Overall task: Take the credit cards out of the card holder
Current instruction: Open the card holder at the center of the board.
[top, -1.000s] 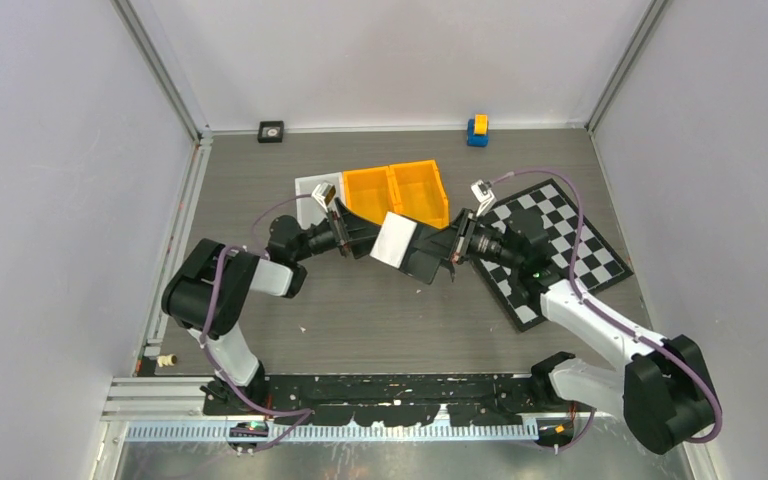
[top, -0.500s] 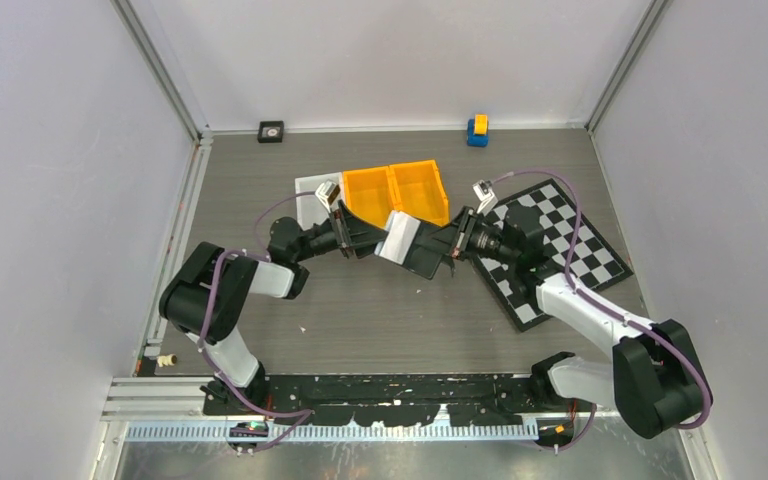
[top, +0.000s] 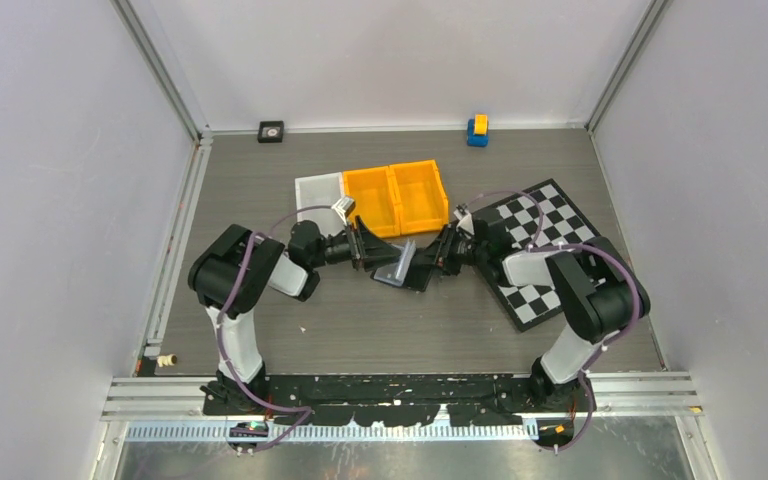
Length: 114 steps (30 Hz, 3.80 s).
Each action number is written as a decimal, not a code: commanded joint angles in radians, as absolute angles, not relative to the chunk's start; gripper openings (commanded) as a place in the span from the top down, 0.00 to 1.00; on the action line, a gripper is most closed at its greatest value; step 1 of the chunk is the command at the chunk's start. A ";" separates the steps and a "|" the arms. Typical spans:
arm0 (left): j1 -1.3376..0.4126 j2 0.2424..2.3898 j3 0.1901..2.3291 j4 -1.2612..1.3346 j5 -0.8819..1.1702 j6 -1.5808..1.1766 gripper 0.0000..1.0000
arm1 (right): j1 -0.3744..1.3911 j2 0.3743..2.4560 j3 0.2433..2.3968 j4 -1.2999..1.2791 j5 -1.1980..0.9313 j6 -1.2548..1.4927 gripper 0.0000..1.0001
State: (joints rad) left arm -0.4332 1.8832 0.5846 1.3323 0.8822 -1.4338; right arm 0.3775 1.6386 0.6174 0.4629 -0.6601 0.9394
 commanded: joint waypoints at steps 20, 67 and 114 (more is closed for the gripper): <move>-0.436 1.590 0.636 0.576 0.674 -0.870 0.47 | 0.396 1.167 0.753 -0.233 -0.126 0.638 0.18; -0.374 1.051 0.510 0.082 -0.058 -0.770 0.04 | 0.854 1.990 1.390 -0.623 0.440 1.006 0.07; -0.471 1.557 0.685 0.283 0.522 -0.782 0.36 | 0.566 1.796 0.817 0.271 -0.383 0.812 0.73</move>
